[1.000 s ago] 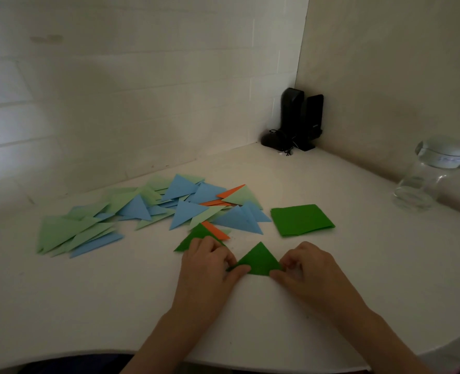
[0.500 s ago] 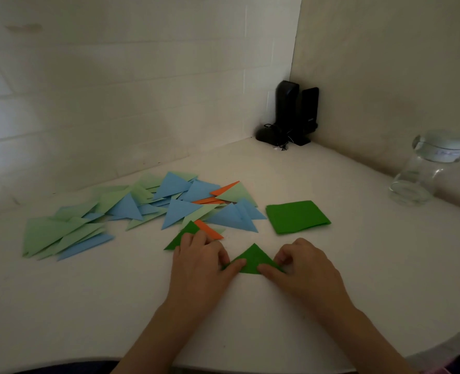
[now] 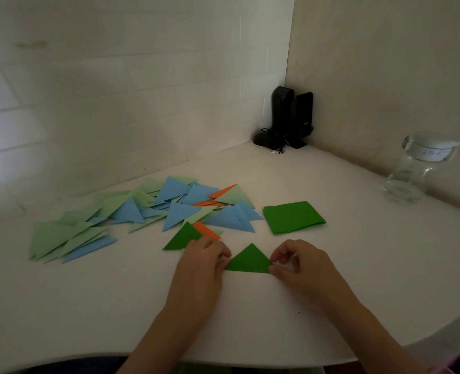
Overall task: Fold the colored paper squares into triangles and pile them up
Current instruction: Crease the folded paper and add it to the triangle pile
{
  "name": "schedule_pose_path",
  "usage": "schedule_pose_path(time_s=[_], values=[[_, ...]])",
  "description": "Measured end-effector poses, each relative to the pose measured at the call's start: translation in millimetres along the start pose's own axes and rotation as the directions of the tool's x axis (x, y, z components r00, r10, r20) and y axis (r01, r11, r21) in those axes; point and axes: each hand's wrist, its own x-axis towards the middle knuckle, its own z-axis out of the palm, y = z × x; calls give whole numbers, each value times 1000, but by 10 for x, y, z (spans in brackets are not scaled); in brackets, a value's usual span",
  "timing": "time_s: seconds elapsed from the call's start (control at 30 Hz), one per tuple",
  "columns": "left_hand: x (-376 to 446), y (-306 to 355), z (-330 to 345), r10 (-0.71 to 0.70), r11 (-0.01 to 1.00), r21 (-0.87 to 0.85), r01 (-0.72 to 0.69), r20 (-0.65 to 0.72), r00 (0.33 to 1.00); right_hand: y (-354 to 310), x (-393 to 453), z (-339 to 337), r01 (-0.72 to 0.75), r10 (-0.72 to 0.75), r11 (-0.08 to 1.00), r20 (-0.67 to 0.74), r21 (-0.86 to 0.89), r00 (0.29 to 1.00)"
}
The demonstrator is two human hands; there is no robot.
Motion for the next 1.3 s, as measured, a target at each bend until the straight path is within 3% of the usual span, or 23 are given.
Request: schedule_pose_path(time_s=[0.1,0.23,0.4,0.63,0.83,0.93,1.07,1.3], values=[[-21,136,80,29,999,17,-28,-48,998,1,-6,5,4,-4,1000,-13,-1,1000],[13,246,133,-71,997,17,70,50,996,-1,-16,16,12,-12,1000,-27,-5,1000],[100,302,104,-145,983,-99,156,105,984,3,-19,26,25,-25,1000,-49,-2,998],[63,206,63,-47,996,-81,43,-42,998,19,-14,-14,51,-53,999,-105,-17,993],[135,-241,-177,-117,991,41,125,-162,980,159,259,-64,87,-170,958,-295,-273,940],[155,-365,-231,-129,982,111,151,-180,975,186,411,-78,83,-184,932,-265,-353,946],[192,-474,-234,-157,973,140,185,-188,969,163,478,-67,9,-97,913,-195,-408,976],[239,-502,-192,-156,972,137,190,-224,962,104,483,27,-38,-126,850,-274,-525,953]])
